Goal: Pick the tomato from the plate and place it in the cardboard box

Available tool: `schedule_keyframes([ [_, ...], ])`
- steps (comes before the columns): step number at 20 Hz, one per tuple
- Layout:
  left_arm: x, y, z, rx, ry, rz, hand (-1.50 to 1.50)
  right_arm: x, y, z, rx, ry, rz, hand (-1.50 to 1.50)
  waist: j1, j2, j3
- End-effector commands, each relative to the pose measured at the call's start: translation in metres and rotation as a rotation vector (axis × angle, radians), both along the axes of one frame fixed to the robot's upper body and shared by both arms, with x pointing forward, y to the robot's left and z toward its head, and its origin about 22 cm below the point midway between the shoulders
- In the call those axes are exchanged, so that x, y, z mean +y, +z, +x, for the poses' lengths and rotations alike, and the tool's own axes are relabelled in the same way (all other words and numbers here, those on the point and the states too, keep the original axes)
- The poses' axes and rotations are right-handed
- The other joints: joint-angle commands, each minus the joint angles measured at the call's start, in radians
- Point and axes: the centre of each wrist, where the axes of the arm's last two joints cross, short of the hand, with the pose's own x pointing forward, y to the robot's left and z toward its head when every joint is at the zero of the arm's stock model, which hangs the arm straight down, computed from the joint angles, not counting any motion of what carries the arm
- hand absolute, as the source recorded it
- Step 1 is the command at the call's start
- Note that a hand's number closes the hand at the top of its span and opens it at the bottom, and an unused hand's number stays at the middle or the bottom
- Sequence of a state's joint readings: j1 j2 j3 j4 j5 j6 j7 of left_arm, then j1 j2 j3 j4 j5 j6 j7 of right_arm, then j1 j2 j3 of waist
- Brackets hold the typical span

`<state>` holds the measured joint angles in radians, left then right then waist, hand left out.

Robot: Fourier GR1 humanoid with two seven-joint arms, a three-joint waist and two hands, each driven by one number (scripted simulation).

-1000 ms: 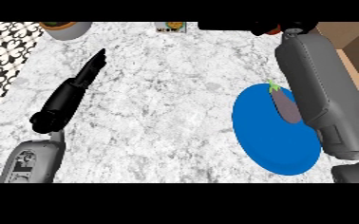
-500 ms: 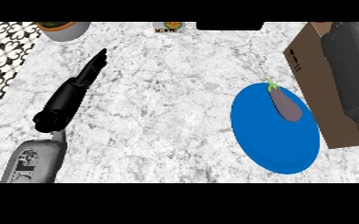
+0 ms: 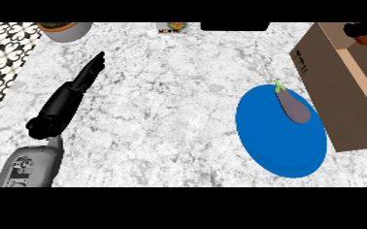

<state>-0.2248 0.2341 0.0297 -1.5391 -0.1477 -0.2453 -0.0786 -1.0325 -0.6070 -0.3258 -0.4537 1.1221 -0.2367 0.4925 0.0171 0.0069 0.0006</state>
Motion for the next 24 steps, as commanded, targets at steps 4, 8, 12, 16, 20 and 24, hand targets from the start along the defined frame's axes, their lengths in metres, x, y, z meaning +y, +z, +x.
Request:
schedule_keyframes([
  [4,-0.017,0.002,0.003,-0.004,0.001,0.012,0.0,-0.056,-0.039,-0.031,0.221,0.021,0.16,1.5,0.0,0.002,0.001],
  [8,-0.018,0.013,0.003,-0.004,0.008,-0.008,0.0,-0.085,-0.03,-0.046,0.361,0.01,0.217,1.5,0.007,0.004,0.001],
  [12,-0.009,0.005,0.003,0.0,0.007,0.006,0.0,-0.094,-0.042,-0.055,0.383,0.122,0.322,-1.5,0.009,0.005,0.002],
  [16,-0.023,0.01,0.007,-0.005,-0.004,-0.001,0.0,-0.099,-0.044,-0.06,0.304,0.242,0.333,-1.5,0.0,0.001,0.002],
  [20,-0.002,0.006,0.0,0.0,0.015,-0.009,0.0,-0.095,-0.02,-0.053,-0.061,0.31,0.327,-1.5,-0.006,-0.006,0.003],
  [24,0.004,-0.007,-0.005,0.021,0.03,-0.004,0.0,-0.098,-0.007,-0.053,-0.527,0.246,0.556,-1.5,-0.022,-0.007,0.006],
])
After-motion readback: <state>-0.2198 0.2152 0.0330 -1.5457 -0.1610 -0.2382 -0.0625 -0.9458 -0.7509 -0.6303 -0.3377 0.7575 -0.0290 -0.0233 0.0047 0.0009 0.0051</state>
